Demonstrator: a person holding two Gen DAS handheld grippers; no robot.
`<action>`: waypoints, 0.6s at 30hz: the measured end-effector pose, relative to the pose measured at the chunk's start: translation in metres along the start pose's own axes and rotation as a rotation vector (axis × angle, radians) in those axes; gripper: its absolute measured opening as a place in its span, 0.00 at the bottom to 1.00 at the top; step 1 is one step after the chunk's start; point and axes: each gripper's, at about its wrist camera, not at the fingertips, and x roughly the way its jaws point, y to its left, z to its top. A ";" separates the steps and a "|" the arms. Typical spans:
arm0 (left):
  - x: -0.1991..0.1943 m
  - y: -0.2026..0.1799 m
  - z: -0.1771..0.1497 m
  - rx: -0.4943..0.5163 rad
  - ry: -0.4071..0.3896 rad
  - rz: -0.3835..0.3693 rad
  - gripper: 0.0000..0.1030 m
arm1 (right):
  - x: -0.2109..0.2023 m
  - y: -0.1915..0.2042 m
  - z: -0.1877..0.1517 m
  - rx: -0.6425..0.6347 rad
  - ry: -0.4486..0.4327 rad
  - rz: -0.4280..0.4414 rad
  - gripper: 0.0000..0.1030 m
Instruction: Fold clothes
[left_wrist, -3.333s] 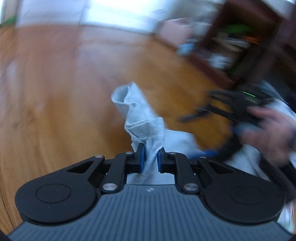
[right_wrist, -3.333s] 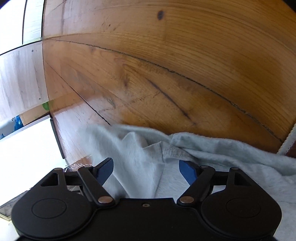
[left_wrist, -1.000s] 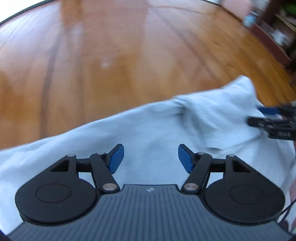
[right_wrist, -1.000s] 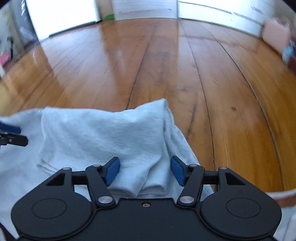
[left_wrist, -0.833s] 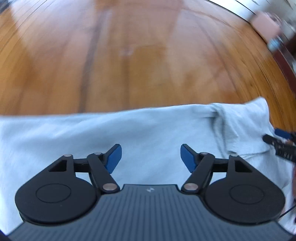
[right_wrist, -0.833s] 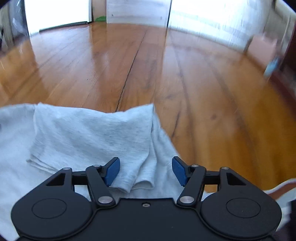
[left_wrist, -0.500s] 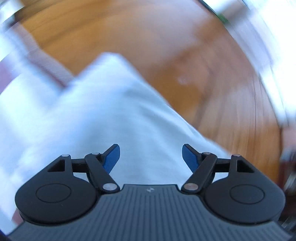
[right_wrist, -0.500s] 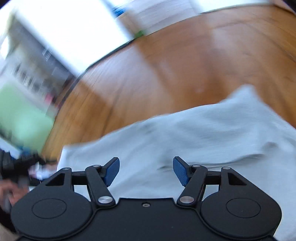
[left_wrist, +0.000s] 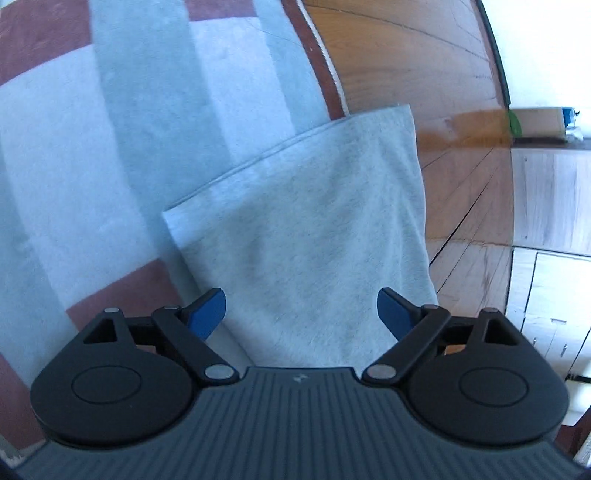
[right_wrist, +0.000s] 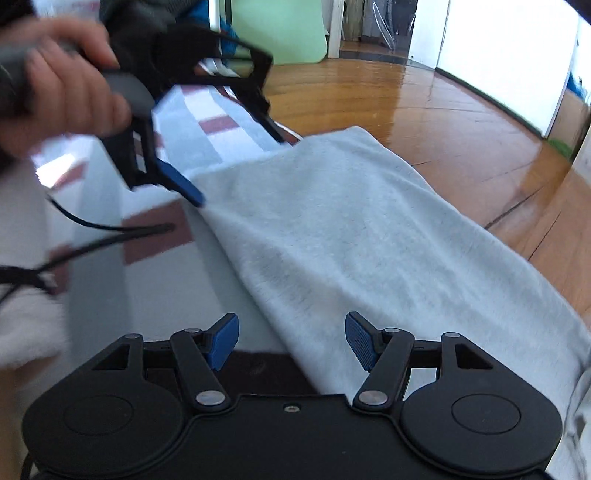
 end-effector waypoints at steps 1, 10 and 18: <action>0.003 0.000 0.000 0.000 0.001 0.006 0.93 | 0.002 0.005 0.001 -0.015 0.004 -0.001 0.67; 0.003 0.022 0.009 -0.110 -0.060 -0.032 0.97 | 0.020 0.013 0.013 -0.069 -0.079 -0.045 0.43; 0.017 0.013 0.008 -0.088 -0.032 -0.111 0.97 | -0.004 -0.023 0.026 0.238 -0.161 -0.004 0.08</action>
